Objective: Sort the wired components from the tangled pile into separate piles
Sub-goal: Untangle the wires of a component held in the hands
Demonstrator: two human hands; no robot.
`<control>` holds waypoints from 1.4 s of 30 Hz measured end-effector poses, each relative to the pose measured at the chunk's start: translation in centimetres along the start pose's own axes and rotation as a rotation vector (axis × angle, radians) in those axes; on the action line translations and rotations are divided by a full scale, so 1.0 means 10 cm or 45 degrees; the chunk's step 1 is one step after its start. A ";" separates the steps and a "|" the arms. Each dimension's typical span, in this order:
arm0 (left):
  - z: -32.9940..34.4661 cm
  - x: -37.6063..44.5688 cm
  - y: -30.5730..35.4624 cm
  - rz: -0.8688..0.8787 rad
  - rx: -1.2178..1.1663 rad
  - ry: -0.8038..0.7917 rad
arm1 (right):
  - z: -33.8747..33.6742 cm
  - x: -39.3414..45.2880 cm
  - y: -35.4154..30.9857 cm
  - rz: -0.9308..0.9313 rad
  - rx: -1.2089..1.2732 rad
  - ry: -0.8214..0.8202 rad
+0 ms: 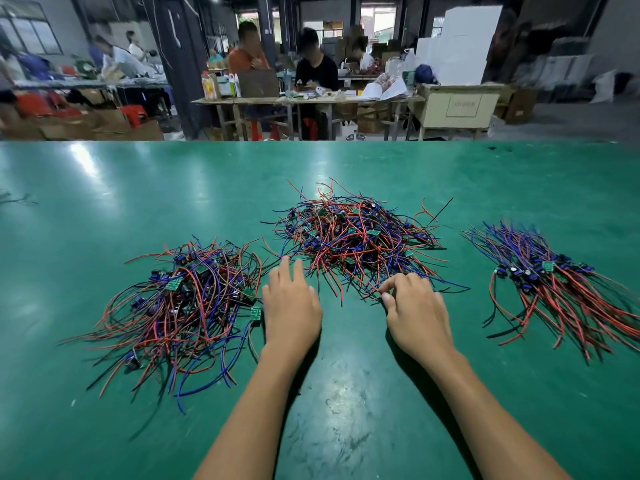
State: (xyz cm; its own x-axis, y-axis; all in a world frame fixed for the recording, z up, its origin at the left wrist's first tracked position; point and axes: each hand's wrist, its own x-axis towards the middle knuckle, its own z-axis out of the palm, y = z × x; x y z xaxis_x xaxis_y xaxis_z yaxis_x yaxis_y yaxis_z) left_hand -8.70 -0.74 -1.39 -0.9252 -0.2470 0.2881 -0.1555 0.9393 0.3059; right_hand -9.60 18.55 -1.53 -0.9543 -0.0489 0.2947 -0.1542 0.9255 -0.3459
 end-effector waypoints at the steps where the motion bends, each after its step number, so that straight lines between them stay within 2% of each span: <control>1: 0.00 0.02 -0.03 -0.064 0.023 -0.037 | 0.00 0.00 0.00 0.007 0.007 -0.002; 4: 0.00 0.05 -0.08 -0.099 0.026 0.017 | -0.01 -0.01 -0.01 -0.007 0.016 -0.016; 7: -0.03 0.03 -0.06 -0.132 -0.194 0.160 | -0.02 -0.02 -0.01 -0.011 0.049 -0.024; 13: -0.11 -0.03 -0.01 -0.213 -0.480 0.253 | -0.03 -0.03 -0.02 -0.006 0.092 -0.036; 17: -0.16 -0.03 -0.01 -0.296 -0.798 0.331 | -0.02 -0.02 0.00 -0.004 0.087 -0.039; 20: -0.29 -0.01 0.07 -0.263 -1.169 0.479 | -0.03 -0.04 -0.07 -0.077 0.226 0.203; 22: -0.35 -0.01 0.10 -0.165 -1.464 0.405 | -0.05 -0.07 -0.12 -0.114 0.392 0.295; 23: -0.38 -0.03 0.11 -0.076 -1.618 0.287 | -0.05 -0.07 -0.16 -0.084 0.601 0.209; 26: -0.43 -0.10 0.18 0.240 -1.856 -0.235 | -0.12 -0.04 -0.34 0.230 1.510 -0.310; 27: -0.42 -0.13 0.20 0.319 -1.880 -0.397 | -0.14 -0.02 -0.35 0.325 1.699 -0.419; 29: -0.40 -0.17 0.23 0.393 -1.806 -0.581 | -0.17 0.01 -0.33 0.417 1.855 -0.478; 31: -0.39 -0.17 0.25 0.398 -1.680 -0.574 | -0.18 0.04 -0.26 0.428 1.935 -0.463; 32: -0.40 -0.17 0.27 0.363 -1.639 -0.501 | -0.19 0.05 -0.22 0.437 1.979 -0.446; 36: -0.37 -0.12 0.30 -0.075 -1.545 -0.061 | -0.20 0.05 -0.18 0.419 2.012 -0.439; 37: -0.38 -0.12 0.30 -0.154 -1.475 -0.043 | -0.20 0.05 -0.19 0.403 1.991 -0.448; 39: -0.38 -0.12 0.29 -0.183 -1.465 -0.151 | -0.21 0.02 -0.20 0.353 1.945 -0.481; 42: -0.40 -0.13 0.27 -0.032 -1.645 -0.285 | -0.23 -0.02 -0.24 0.282 1.953 -0.611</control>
State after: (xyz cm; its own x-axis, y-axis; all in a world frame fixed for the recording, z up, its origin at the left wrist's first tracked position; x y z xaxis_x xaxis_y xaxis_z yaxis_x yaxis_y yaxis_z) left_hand -6.54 1.19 2.71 -0.9834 -0.0992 0.1522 0.1530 -0.0003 0.9882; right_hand -8.45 17.17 1.28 -0.9337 -0.3516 -0.0677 0.1739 -0.2801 -0.9441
